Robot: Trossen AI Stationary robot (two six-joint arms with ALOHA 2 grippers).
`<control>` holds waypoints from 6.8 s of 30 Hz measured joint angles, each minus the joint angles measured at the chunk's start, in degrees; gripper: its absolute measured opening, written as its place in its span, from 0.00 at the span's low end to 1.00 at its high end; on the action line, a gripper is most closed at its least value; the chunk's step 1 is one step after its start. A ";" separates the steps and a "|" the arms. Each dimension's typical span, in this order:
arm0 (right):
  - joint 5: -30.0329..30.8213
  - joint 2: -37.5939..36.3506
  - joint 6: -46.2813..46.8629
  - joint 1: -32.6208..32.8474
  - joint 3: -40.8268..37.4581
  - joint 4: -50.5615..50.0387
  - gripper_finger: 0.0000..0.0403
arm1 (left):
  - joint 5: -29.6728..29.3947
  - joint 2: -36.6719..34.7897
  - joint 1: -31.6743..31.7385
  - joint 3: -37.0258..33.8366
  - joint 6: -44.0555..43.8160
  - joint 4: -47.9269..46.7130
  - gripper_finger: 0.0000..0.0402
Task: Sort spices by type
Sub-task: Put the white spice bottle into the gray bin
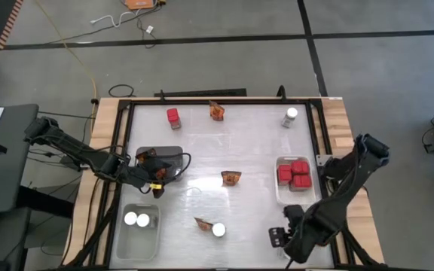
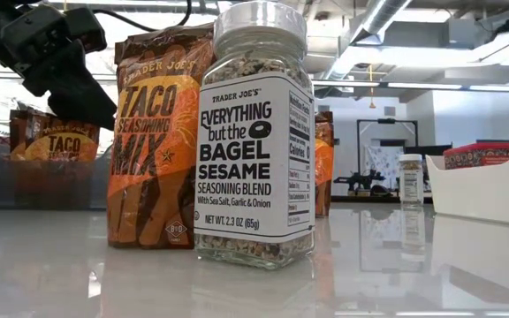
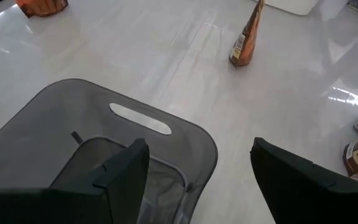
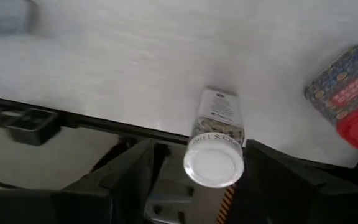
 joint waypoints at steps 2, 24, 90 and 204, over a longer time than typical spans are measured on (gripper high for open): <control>-0.54 1.35 0.35 0.54 0.05 0.55 0.70 | 0.00 0.00 0.00 0.00 -0.67 0.00 0.67; -4.90 9.72 0.97 1.46 1.46 3.11 0.70 | 0.00 0.01 0.02 0.00 -0.88 0.00 0.67; 8.33 1.55 -18.05 -2.97 1.44 -11.86 0.74 | -0.02 0.02 0.02 0.00 -0.86 -0.02 0.67; 16.52 9.55 -51.38 -16.84 16.43 -5.53 0.55 | 4.15 -3.22 -0.05 0.00 -1.15 -0.04 0.67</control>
